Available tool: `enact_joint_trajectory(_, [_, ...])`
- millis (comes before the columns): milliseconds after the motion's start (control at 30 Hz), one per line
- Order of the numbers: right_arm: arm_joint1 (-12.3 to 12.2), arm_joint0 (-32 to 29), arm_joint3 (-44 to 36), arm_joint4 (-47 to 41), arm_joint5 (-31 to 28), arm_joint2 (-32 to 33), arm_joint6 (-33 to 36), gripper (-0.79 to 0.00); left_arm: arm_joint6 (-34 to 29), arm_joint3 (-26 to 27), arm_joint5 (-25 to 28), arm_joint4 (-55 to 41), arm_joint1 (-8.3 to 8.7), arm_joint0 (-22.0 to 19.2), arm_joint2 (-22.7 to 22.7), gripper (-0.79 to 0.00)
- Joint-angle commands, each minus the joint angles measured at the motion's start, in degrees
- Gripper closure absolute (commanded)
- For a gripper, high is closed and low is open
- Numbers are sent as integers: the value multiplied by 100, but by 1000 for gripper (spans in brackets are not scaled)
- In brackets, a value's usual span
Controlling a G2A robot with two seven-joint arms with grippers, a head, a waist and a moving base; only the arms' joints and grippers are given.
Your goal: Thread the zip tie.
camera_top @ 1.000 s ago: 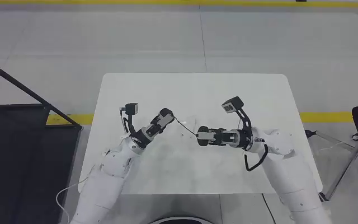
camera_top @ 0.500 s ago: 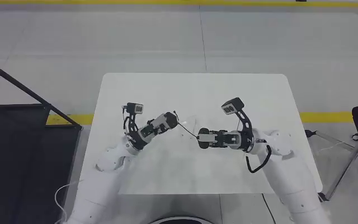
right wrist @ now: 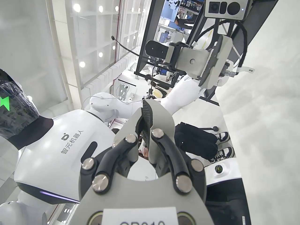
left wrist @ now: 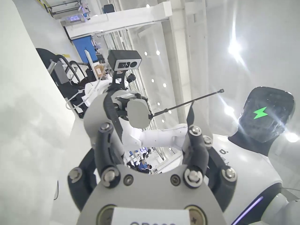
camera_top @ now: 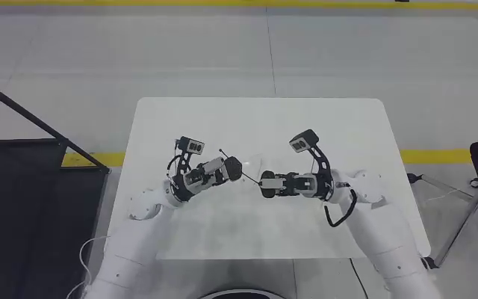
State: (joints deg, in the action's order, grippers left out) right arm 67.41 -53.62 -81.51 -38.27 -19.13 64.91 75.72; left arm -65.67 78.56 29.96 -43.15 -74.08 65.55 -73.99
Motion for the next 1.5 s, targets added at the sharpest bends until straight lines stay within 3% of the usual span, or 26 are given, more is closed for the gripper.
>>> enact_joint_trajectory(0, [4,10,23,-42,-7,-6,-5,0,-46,-36,30,-64,-2,-19,16,-483])
enact_joint_trajectory(167, [8,34,67,-81,4,-19,16,0,-117,-68,101,-139,-2,-25,39,-391])
enact_joint_trajectory(633, [15,81,109,-5,59,-73,-35,0,-218,-97,159,-320,4,-41,73,-329])
enact_joint_trajectory(733, [17,92,119,3,63,-79,-52,0,-247,-100,155,-359,4,-50,82,-268])
enact_joint_trajectory(1167, [17,104,130,26,96,-88,-83,0,-319,-128,187,-454,10,-71,94,-179])
enact_joint_trajectory(1333, [16,107,130,43,115,-92,-95,0,-337,-138,186,-470,15,-77,88,-15])
enact_joint_trajectory(1467, [16,107,128,44,115,-94,-98,0,-355,-143,206,-494,17,-79,82,0])
